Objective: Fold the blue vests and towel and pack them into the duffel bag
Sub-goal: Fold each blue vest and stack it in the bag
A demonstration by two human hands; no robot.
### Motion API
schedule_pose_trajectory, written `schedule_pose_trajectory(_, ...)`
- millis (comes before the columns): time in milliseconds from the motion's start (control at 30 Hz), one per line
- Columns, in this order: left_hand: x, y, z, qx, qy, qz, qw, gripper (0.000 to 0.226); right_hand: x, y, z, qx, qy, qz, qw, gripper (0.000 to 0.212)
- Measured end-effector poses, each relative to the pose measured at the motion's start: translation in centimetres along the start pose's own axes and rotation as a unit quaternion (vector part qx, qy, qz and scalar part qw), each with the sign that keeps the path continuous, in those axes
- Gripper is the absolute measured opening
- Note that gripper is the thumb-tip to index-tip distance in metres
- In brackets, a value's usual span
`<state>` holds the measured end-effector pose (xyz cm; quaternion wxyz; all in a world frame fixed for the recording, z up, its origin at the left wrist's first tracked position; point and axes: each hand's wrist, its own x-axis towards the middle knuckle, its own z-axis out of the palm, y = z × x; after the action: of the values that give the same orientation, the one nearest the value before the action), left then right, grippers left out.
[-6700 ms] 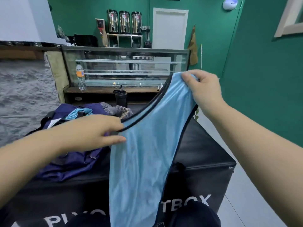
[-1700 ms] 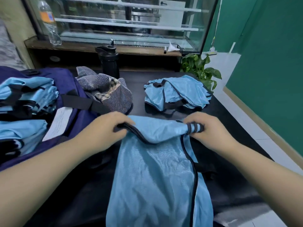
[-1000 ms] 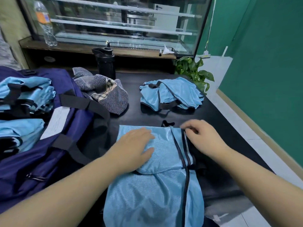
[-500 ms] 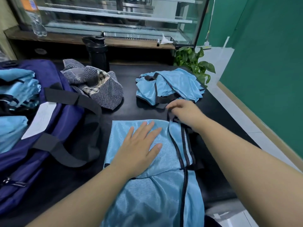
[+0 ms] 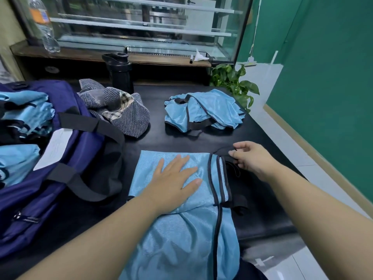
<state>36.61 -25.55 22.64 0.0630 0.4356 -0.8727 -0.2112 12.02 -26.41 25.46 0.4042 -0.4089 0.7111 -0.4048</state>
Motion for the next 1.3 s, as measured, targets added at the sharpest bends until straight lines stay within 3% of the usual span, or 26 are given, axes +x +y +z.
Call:
schedule_pose_trajectory(100,-1.3,2.0,0.1,-0.046,-0.005,0.065,0.997,0.056,-2.3,0.7,0.0,-0.121,0.051,-0.064,0.989,0.045)
schedule_pose_trajectory(200,-2.8,3.5,0.7,-0.024,-0.012,0.092,0.995,0.056,-5.0,2.4,0.6,-0.133,0.063,-0.123,0.981,0.035)
schedule_pose_trajectory(300,-4.1,3.3,1.7,0.009,-0.03,0.071,0.997,0.057,-7.3,4.0,0.5,-0.205,0.021,-0.144,0.968,0.023)
schedule_pose_trajectory(500,-4.3,3.1,2.7,0.09,-0.044,0.055,0.993,0.056,-9.9,4.5,-0.1,-0.331,-0.084,-0.183,0.922,0.051)
schedule_pose_trajectory(567,-4.1,3.1,2.7,0.069,-0.044,0.05,0.995,0.054,-10.3,4.6,0.2,-0.321,-0.098,-0.171,0.926,0.039)
schedule_pose_trajectory(667,-3.6,2.9,2.3,0.002,-0.047,0.047,0.998,0.048,-10.5,4.4,1.2,-0.265,-0.072,-0.167,0.947,0.004)
schedule_pose_trajectory(900,-2.8,1.8,2.3,-0.109,-0.056,0.063,0.99,0.038,-11.3,4.2,2.5,-0.146,-0.112,-0.203,0.962,0.024)
schedule_pose_trajectory(1033,-2.5,1.5,2.3,-0.128,-0.067,0.072,0.987,0.037,-11.4,3.7,3.6,-0.023,-0.097,-0.172,0.98,0.018)
schedule_pose_trajectory(1300,-2.7,1.8,2.0,-0.133,-0.074,0.063,0.986,0.037,-11.2,2.5,3.9,-0.048,-0.083,-0.131,0.987,0.022)
